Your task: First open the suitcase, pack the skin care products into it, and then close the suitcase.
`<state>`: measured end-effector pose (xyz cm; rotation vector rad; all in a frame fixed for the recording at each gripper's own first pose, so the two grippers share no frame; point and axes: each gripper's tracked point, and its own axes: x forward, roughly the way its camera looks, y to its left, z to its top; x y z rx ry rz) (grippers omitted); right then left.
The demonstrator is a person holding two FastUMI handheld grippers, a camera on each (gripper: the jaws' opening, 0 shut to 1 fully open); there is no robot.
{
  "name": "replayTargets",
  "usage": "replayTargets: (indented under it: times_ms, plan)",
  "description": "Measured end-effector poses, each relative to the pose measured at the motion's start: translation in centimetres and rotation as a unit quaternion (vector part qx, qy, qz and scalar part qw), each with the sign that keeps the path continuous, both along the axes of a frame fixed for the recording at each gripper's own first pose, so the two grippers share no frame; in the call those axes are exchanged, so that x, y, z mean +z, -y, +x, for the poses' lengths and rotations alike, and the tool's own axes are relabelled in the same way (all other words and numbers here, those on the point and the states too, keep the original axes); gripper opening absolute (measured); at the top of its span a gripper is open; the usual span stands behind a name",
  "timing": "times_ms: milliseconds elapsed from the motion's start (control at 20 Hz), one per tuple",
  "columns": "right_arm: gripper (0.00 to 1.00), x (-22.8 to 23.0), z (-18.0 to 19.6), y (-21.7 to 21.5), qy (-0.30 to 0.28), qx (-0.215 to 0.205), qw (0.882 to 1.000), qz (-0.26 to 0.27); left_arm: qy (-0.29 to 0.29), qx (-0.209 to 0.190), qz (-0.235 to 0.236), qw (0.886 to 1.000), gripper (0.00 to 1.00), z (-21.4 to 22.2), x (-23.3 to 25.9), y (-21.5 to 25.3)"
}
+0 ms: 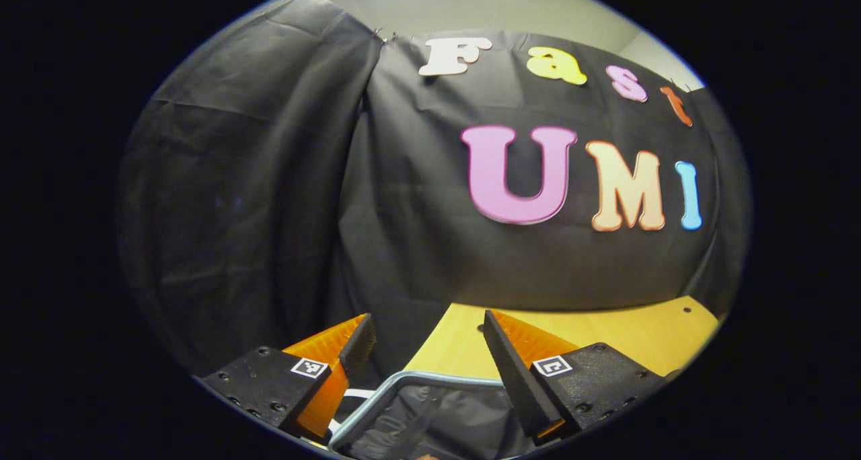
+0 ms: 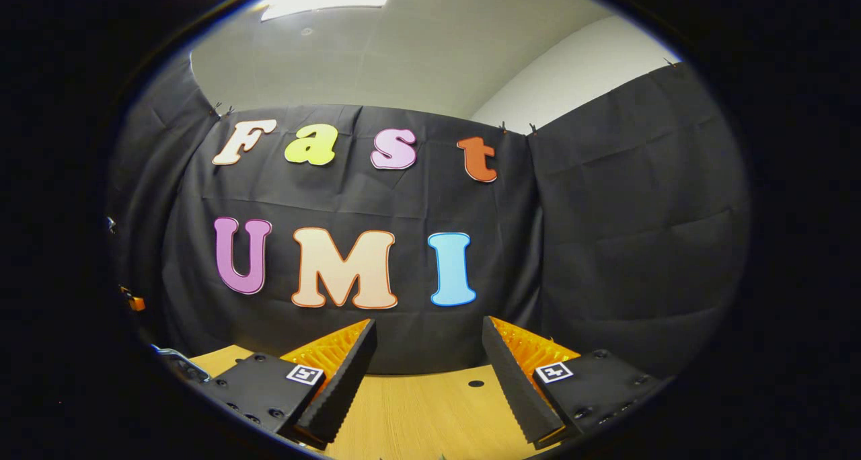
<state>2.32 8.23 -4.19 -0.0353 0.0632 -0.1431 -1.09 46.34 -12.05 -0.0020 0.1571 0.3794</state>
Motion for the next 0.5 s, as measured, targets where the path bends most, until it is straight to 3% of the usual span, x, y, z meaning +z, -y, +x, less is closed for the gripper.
replayTargets:
  times_ms: [300,500]
  plan:
    - [0.99,-0.4,-0.5,3.0,-0.002,0.019,1.000,0.016,0.065,-0.013,0.025,0.997,0.94,-0.8,5.6,9.9]
    - [0.99,-1.8,-1.0,3.5,-0.015,0.046,0.998,0.027,0.065,-0.052,0.046,0.995,0.94,-1.2,6.1,17.7]
